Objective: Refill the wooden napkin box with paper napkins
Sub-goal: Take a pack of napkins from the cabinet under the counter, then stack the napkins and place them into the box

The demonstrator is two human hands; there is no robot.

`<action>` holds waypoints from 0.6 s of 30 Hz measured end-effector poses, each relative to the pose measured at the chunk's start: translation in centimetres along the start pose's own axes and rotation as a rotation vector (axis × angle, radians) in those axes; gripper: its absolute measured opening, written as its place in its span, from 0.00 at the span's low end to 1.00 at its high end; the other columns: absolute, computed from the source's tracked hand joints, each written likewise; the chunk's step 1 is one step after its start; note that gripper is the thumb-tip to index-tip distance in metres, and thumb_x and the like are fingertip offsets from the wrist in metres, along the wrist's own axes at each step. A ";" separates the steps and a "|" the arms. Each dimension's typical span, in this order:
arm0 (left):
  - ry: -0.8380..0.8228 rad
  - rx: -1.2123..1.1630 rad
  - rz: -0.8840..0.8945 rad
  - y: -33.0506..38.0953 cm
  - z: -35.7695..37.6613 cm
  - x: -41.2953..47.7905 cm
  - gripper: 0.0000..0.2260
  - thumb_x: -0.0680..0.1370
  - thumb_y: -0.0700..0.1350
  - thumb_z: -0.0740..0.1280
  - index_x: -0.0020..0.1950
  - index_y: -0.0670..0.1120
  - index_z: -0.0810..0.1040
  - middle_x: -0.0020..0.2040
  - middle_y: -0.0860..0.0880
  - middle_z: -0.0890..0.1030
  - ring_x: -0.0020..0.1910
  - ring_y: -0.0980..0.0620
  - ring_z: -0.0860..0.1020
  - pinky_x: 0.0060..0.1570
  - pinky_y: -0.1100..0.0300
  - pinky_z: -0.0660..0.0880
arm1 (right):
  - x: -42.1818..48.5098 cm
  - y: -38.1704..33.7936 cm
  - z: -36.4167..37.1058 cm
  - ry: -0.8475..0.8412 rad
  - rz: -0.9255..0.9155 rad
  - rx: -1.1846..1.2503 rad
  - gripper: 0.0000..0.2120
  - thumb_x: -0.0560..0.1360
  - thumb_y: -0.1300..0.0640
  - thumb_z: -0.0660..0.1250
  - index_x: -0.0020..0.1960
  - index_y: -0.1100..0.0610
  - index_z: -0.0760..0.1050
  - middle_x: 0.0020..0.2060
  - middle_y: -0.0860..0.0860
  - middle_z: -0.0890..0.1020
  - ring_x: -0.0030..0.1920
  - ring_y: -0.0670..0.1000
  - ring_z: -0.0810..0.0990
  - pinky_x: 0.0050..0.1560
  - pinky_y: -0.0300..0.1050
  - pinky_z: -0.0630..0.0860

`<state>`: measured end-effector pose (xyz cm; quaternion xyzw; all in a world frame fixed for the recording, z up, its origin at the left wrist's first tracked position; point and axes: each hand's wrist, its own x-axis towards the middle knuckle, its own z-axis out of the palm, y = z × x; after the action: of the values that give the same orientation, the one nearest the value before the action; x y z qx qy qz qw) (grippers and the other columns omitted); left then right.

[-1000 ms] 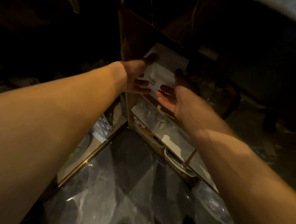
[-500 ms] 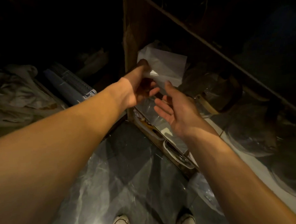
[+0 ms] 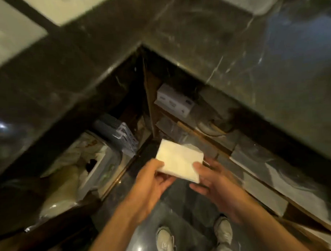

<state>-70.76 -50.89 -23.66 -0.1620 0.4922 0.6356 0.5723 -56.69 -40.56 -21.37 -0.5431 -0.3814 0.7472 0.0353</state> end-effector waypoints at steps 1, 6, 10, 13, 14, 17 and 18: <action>-0.011 0.029 -0.021 0.1 0.2 -1.5 0.13 0.79 0.38 0.59 0.62 0.39 0.74 0.60 0.39 0.81 0.59 0.44 0.81 0.52 0.54 0.82 | -1.8 -0.7 -0.2 0.009 0.016 -0.018 0.34 0.69 0.49 0.74 0.72 0.47 0.66 0.56 0.49 0.83 0.56 0.52 0.83 0.59 0.52 0.80; -0.132 0.018 -0.069 3.1 4.1 -9.3 0.13 0.80 0.36 0.59 0.64 0.37 0.71 0.64 0.33 0.77 0.64 0.37 0.77 0.56 0.48 0.80 | -9.7 -5.4 -0.9 0.023 -0.021 -0.069 0.32 0.71 0.51 0.75 0.72 0.46 0.66 0.55 0.50 0.85 0.56 0.52 0.84 0.58 0.53 0.81; -0.254 0.018 -0.104 5.3 7.3 -14.9 0.16 0.79 0.37 0.61 0.66 0.39 0.72 0.65 0.35 0.76 0.65 0.37 0.76 0.62 0.45 0.77 | -15.8 -9.0 -1.4 0.054 -0.061 -0.074 0.32 0.73 0.51 0.73 0.73 0.47 0.64 0.58 0.51 0.81 0.58 0.52 0.82 0.58 0.51 0.80; -0.362 0.018 -0.152 5.8 8.9 -18.4 0.20 0.78 0.43 0.63 0.70 0.40 0.71 0.67 0.35 0.76 0.66 0.37 0.76 0.65 0.44 0.75 | -20.5 -10.4 -2.4 0.093 -0.109 -0.060 0.35 0.70 0.48 0.74 0.74 0.49 0.65 0.58 0.51 0.81 0.57 0.52 0.82 0.60 0.53 0.80; -0.398 0.032 -0.173 5.8 9.4 -19.4 0.22 0.79 0.46 0.63 0.71 0.41 0.70 0.68 0.36 0.76 0.67 0.37 0.75 0.65 0.43 0.74 | -22.0 -10.5 -2.9 0.101 -0.124 -0.056 0.34 0.70 0.48 0.73 0.74 0.49 0.66 0.58 0.50 0.83 0.57 0.51 0.83 0.60 0.53 0.79; -0.457 0.222 -0.212 4.8 11.6 -21.5 0.23 0.80 0.53 0.62 0.73 0.45 0.70 0.68 0.38 0.76 0.68 0.39 0.75 0.64 0.41 0.74 | -26.4 -9.8 -5.0 0.118 -0.188 -0.015 0.20 0.78 0.53 0.68 0.69 0.50 0.73 0.55 0.49 0.85 0.56 0.50 0.84 0.61 0.53 0.79; -0.462 0.298 -0.211 4.2 12.6 -22.0 0.23 0.79 0.54 0.63 0.72 0.45 0.71 0.68 0.39 0.76 0.66 0.41 0.76 0.62 0.41 0.76 | -27.6 -9.3 -5.7 0.118 -0.204 0.002 0.17 0.79 0.54 0.66 0.68 0.51 0.75 0.56 0.49 0.85 0.57 0.50 0.83 0.61 0.52 0.79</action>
<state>-63.56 -52.59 0.96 0.0226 0.4173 0.5135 0.7494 -44.01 -43.87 5.24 -0.5446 -0.4311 0.7068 0.1344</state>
